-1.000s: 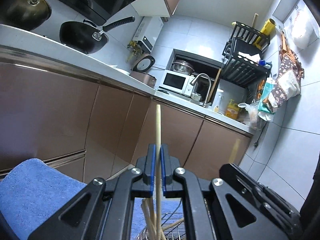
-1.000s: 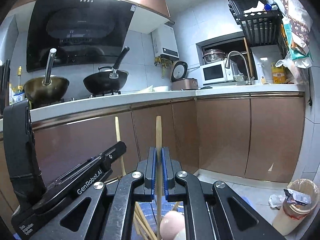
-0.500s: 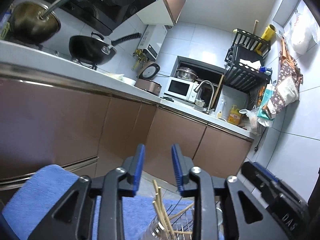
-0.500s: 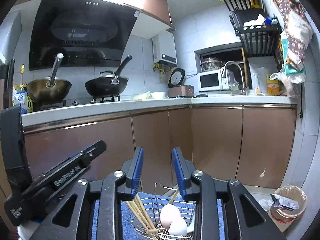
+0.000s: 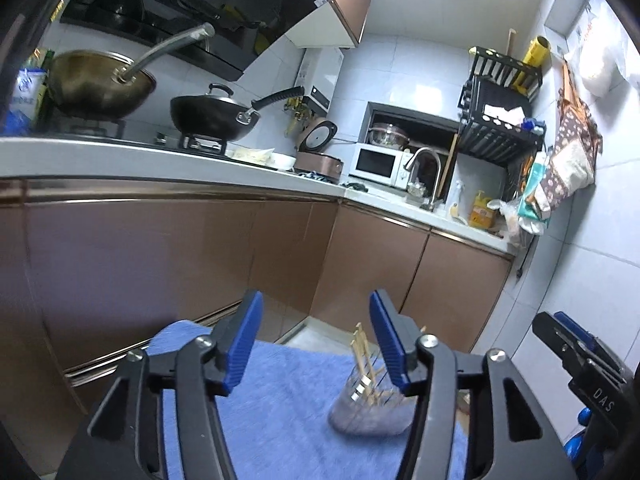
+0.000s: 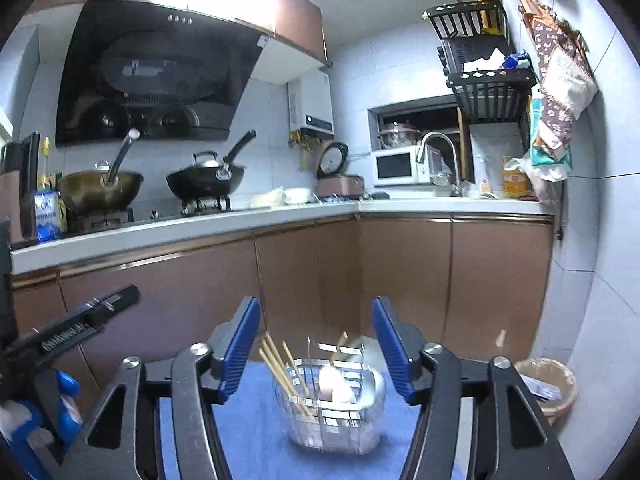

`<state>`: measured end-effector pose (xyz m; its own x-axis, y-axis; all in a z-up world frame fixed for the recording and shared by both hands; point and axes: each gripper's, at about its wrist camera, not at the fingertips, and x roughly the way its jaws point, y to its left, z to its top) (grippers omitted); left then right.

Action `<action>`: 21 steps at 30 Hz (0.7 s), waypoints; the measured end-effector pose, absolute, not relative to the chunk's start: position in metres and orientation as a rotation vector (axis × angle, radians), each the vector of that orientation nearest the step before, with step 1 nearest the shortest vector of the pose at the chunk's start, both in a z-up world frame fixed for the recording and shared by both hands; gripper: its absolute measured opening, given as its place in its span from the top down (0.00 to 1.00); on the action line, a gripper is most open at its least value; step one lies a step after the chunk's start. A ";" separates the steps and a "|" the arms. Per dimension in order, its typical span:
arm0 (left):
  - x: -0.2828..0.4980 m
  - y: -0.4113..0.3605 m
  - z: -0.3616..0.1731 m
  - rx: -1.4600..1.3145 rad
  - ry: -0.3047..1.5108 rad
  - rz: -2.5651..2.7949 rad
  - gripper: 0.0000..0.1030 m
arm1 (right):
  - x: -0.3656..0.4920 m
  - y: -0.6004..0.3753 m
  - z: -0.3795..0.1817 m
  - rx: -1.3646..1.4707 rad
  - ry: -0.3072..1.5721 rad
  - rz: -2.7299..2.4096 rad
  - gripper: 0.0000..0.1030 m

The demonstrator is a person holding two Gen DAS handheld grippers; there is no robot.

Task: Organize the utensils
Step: 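Withdraw both open tools from the holder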

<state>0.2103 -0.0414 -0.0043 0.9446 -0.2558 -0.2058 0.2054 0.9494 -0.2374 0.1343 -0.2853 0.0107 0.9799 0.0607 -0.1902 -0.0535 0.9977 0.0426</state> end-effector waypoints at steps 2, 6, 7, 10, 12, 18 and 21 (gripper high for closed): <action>0.193 -0.033 -0.005 -0.185 0.245 -0.219 0.45 | 0.122 -0.277 0.007 0.010 0.220 0.029 0.34; 0.167 -0.019 -0.009 -0.150 0.274 -0.191 0.44 | 0.100 -0.263 -0.001 -0.013 0.259 0.000 0.27; 0.162 -0.016 -0.011 -0.143 0.283 -0.188 0.43 | 0.095 -0.261 -0.003 -0.017 0.263 -0.004 0.24; 0.147 -0.007 -0.014 -0.128 0.293 -0.169 0.43 | 0.081 -0.253 -0.006 -0.037 0.272 -0.020 0.17; 0.138 -0.001 -0.016 -0.125 0.295 -0.154 0.43 | 0.072 -0.250 -0.007 -0.051 0.275 -0.028 0.13; 0.120 0.013 -0.018 -0.134 0.305 -0.106 0.42 | 0.051 -0.246 -0.009 -0.071 0.277 -0.045 0.01; 0.113 0.019 -0.019 -0.140 0.309 -0.080 0.42 | 0.044 -0.247 -0.011 -0.069 0.282 -0.053 0.00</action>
<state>0.1131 0.0192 -0.0192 0.9497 -0.0994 -0.2969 0.0568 0.9872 -0.1489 0.0442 -0.2469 -0.0112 0.9593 -0.0616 -0.2757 0.0422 0.9962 -0.0758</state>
